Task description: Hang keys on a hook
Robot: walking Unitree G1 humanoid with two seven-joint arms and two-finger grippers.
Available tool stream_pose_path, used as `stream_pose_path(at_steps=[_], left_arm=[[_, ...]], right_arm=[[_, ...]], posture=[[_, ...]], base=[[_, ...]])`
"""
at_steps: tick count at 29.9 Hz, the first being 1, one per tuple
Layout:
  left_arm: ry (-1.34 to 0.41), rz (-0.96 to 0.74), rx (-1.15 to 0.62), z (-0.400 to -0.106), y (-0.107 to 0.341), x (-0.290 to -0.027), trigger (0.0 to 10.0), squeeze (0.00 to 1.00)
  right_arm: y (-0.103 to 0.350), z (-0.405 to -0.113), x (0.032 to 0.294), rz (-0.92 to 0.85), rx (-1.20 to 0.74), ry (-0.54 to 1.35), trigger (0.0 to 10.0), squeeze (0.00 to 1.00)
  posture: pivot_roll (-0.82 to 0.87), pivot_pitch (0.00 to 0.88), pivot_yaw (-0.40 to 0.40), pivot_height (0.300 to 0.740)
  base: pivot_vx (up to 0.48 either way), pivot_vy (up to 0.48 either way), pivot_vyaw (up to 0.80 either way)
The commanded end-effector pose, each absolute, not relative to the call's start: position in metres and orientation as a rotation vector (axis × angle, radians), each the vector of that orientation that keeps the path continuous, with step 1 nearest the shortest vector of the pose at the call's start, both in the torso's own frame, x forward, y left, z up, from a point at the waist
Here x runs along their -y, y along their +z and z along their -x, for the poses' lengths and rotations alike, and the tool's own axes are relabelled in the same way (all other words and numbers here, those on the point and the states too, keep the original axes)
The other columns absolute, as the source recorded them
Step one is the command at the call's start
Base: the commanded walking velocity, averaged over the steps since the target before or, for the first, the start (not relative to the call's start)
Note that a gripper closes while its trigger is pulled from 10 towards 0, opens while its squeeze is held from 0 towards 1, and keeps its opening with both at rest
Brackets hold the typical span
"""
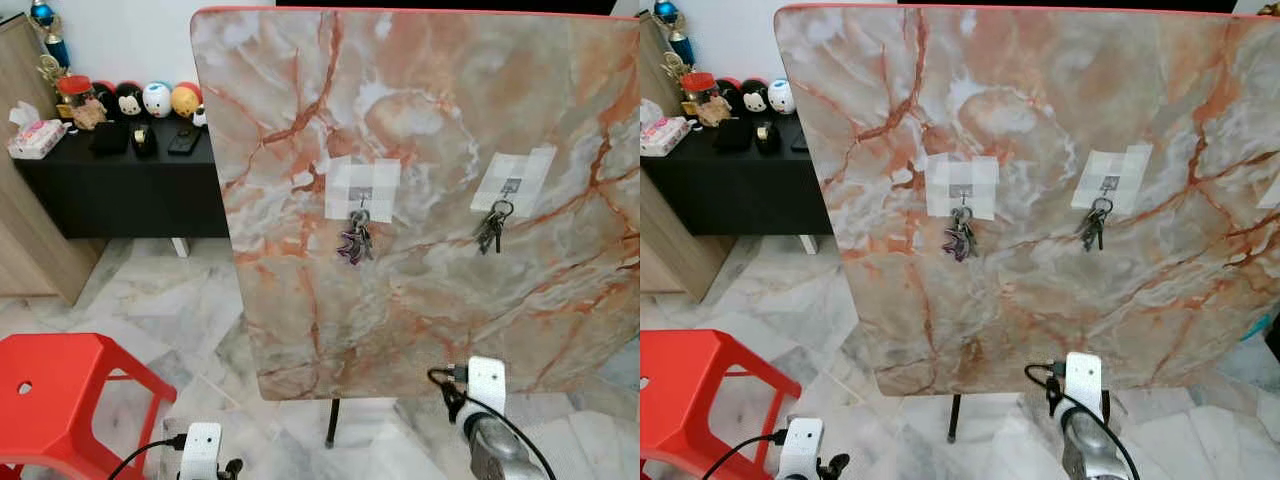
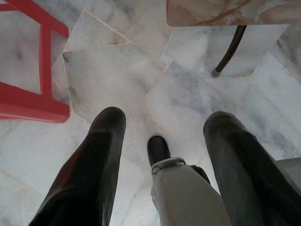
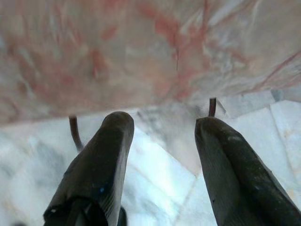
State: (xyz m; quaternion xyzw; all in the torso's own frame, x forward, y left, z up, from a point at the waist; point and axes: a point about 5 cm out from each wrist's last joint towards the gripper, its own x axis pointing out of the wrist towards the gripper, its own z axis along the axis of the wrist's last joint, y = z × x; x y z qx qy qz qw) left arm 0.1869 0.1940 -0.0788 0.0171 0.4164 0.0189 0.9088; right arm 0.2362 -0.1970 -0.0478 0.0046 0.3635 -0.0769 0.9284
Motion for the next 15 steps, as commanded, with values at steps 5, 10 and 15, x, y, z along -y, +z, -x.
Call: stream_pose_path(at_steps=[5, 10, 15], left_arm=[[0.047, -0.042, -0.881, -0.187, -0.079, -0.197, 10.0, 0.0], [0.046, -0.054, -0.888, -0.187, -0.079, -0.201, 10.0, 0.0], [0.041, -0.06, -0.897, -0.186, -0.079, -0.202, 10.0, 0.0]], right_arm=[[-0.074, -0.201, 0.191, 0.016, -0.903, -0.129, 10.0, 0.0], [-0.086, -0.179, 0.186, -0.055, -0.97, -0.162, 10.0, 0.0], [-0.091, -0.168, 0.187, -0.057, -1.0, -0.15, 10.0, 0.0]], posture=[[-0.04, 0.0, -0.042, 0.74], [-0.04, 0.0, -0.032, 0.74], [-0.04, 0.0, -0.022, 0.74]], base=[[0.0, 0.0, 0.0], [0.0, 0.0, 0.0], [0.0, 0.0, 0.0]])
